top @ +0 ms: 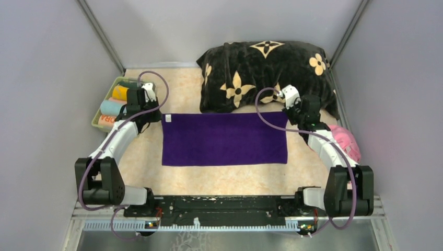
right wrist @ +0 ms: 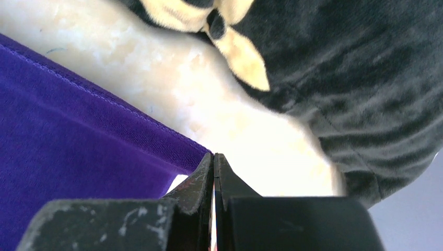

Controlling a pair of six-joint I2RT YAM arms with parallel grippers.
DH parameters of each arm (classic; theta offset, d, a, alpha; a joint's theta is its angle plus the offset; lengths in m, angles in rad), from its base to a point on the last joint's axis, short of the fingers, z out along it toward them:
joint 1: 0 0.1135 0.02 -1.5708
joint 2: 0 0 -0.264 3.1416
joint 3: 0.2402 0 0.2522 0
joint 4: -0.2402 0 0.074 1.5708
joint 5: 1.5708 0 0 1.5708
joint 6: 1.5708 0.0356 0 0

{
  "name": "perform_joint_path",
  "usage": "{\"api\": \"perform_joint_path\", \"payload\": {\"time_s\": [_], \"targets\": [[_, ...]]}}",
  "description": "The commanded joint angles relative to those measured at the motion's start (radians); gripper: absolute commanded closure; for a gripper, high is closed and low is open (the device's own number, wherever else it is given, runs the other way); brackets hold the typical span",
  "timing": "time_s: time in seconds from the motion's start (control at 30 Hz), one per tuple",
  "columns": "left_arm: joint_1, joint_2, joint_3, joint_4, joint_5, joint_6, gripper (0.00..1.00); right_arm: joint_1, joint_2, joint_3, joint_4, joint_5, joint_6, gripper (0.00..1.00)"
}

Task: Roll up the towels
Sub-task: Fold the towel at the center of the board.

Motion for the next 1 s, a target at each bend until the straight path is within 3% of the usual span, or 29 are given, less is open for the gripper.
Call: {"api": "perform_joint_path", "payload": {"time_s": [0.0, 0.33, 0.6, 0.97], "targets": [[0.008, -0.073, -0.042, -0.021, -0.008, -0.025, 1.00, -0.008, -0.112, -0.065, 0.081, -0.037, 0.007, 1.00], [0.010, -0.273, -0.151, -0.130, -0.018, -0.084, 1.00, 0.019, -0.312, -0.161, 0.000, -0.062, -0.019, 1.00], [0.008, -0.362, -0.192, -0.231, -0.057, -0.227, 1.00, 0.042, -0.490, -0.307, -0.046, -0.030, -0.054, 1.00], [0.009, -0.507, -0.306, -0.250, -0.131, -0.401, 1.00, 0.089, -0.651, -0.420, -0.153, -0.020, -0.171, 1.00]]}}
